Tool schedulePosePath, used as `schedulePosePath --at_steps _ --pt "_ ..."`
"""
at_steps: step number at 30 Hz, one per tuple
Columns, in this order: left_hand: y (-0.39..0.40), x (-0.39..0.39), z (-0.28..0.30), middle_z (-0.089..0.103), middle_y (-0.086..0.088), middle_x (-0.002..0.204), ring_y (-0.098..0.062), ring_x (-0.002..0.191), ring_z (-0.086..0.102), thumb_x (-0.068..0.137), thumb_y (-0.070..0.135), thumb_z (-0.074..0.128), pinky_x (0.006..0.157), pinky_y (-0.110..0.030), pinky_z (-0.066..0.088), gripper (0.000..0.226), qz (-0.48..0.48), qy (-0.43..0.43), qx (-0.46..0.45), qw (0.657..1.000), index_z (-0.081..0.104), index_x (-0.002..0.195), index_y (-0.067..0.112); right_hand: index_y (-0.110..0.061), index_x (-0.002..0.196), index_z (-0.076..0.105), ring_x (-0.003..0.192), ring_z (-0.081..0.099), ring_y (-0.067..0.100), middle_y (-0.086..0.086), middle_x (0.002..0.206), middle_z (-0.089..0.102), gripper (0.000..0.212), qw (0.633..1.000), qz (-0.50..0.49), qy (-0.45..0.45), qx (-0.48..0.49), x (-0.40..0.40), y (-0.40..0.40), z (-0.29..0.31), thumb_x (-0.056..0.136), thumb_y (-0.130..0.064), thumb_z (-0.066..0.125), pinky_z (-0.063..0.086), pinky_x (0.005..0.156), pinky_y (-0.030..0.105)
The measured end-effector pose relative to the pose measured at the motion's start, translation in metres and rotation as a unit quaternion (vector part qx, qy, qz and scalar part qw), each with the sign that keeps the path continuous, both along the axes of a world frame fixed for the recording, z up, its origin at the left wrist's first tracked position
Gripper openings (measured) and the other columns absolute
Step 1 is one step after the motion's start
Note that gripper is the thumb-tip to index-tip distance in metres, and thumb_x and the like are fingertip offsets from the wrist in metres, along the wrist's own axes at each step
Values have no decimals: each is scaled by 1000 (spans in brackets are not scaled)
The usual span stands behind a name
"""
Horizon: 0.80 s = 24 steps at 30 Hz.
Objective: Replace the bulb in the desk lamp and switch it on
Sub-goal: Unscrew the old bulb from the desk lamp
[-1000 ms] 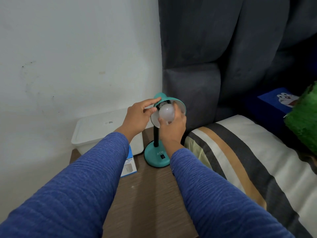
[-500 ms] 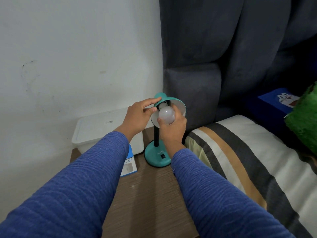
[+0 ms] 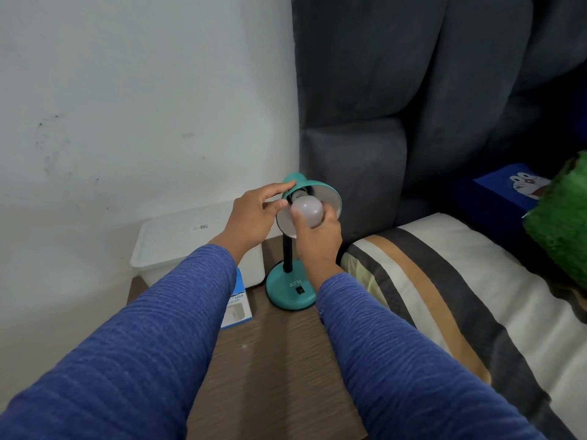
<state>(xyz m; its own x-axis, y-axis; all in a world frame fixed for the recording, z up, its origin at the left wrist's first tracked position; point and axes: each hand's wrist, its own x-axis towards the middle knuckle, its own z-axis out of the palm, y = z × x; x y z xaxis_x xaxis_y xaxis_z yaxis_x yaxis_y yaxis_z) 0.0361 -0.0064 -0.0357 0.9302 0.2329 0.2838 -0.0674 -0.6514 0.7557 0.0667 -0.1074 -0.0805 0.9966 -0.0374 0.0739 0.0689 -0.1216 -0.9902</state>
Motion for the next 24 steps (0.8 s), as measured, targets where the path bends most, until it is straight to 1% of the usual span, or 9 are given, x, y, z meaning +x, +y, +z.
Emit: schedulePosePath --at_steps 3,6,8,11,14,17,19,21,24 --pt "0 -1 1 56 6 136 -15 122 55 94 13 53 108 -25 39 38 -4 0 -4 1000 56 129 29 -25 141 38 122 48 27 12 133 46 71 999 6 -18 -32 1 -2 -1 78 -24 73 42 104 39" --pt "-1 -1 1 55 5 137 -14 123 54 95 13 52 106 -23 38 38 0 -1 2 1000 56 129 29 -21 141 35 122 51 26 10 133 50 80 1000 2 1 12 -1 -1 -2 74 -35 76 44 104 40" --pt "-1 -1 1 55 6 137 -14 123 54 95 13 52 108 -25 38 38 1 -3 2 1000 56 129 28 -16 135 45 118 55 26 11 130 51 70 1000 4 9 2 -1 -2 -2 75 -35 76 47 100 39" --pt "-1 -1 1 55 6 137 -15 124 54 94 12 52 109 -27 38 38 0 0 -6 1000 56 129 28 -19 136 46 121 49 25 10 134 45 66 999 1 -20 -28 1 -5 -1 76 -23 75 43 105 37" --pt "-2 -1 1 55 6 137 -14 123 54 94 12 52 106 -22 38 38 1 0 -5 1000 56 128 28 -25 139 42 126 42 22 10 137 41 71 998 13 -46 -41 -1 -6 3 77 -11 74 36 106 30" --pt "-1 -1 1 55 6 137 -14 125 52 95 13 52 108 -25 38 38 3 2 -2 1000 56 129 29 -27 142 33 126 43 24 9 138 43 79 999 23 -34 -12 -2 -4 3 75 -25 76 41 104 38" --pt "0 -1 2 55 6 137 -15 125 53 95 13 52 110 -31 38 38 2 5 -2 1000 56 129 30 -23 141 36 124 48 26 9 135 45 75 1000 25 -8 0 -2 -5 1 77 -36 74 44 102 39" --pt "0 0 1 55 6 137 -16 124 54 94 13 52 111 -34 39 38 4 5 -3 1000 56 128 30 -21 140 40 123 48 26 11 135 44 67 999 25 -20 -26 -2 -7 0 81 -30 71 42 104 36" --pt "-1 0 2 55 6 137 -16 124 54 94 12 52 110 -34 40 38 3 6 -4 1000 56 128 29 -24 141 39 124 46 25 12 136 42 70 999 26 -30 -21 -2 -5 0 80 -20 72 40 107 35"
